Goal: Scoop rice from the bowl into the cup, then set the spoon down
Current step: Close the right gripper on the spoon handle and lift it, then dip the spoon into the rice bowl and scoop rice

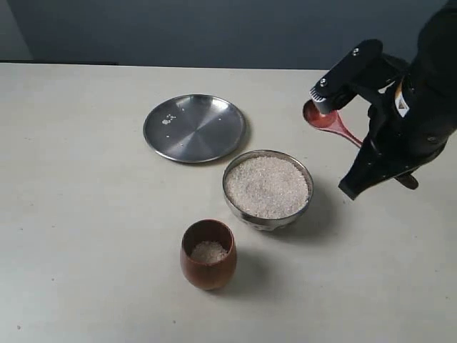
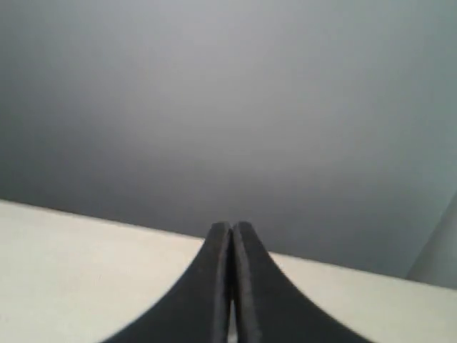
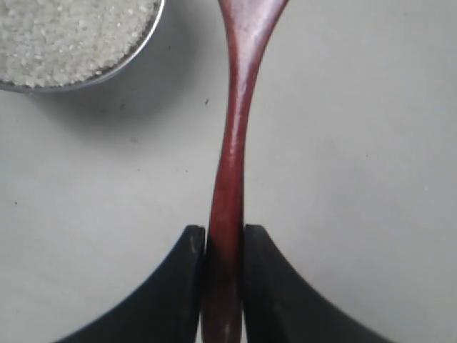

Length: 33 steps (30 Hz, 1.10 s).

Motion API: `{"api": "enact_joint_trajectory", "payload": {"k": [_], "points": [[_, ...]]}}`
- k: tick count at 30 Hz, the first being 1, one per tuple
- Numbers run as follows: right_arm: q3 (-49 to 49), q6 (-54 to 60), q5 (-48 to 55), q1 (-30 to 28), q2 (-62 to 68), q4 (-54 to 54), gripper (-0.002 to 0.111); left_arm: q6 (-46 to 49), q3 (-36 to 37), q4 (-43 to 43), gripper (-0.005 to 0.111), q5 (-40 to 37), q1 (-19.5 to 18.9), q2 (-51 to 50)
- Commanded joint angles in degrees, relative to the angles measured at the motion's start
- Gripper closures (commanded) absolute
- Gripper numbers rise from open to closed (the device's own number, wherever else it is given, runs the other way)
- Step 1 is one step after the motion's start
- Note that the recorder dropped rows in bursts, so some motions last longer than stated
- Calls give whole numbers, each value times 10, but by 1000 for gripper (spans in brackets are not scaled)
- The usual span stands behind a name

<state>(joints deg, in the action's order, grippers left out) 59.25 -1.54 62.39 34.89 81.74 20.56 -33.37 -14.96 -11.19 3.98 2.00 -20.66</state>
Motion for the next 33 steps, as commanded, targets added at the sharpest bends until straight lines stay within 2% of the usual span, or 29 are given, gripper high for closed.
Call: {"api": "enact_joint_trajectory", "payload": {"k": [1,7,12,18,33], "points": [[29,21,36,15,44,11,109,-4,-46,6,106,-100,-2,-93],[47,22,58,73,111,58,109,51,-74,37,106,-164,-2,-189],[56,-1,76,115,163,138,109,55,-74,41,106,-154,-2,-228],[59,-32,76,145,198,226,109,55,-74,42,106,-143,-2,-231],[60,-32,76,178,198,222,109,55,-74,41,106,-143,-2,-231]]}}
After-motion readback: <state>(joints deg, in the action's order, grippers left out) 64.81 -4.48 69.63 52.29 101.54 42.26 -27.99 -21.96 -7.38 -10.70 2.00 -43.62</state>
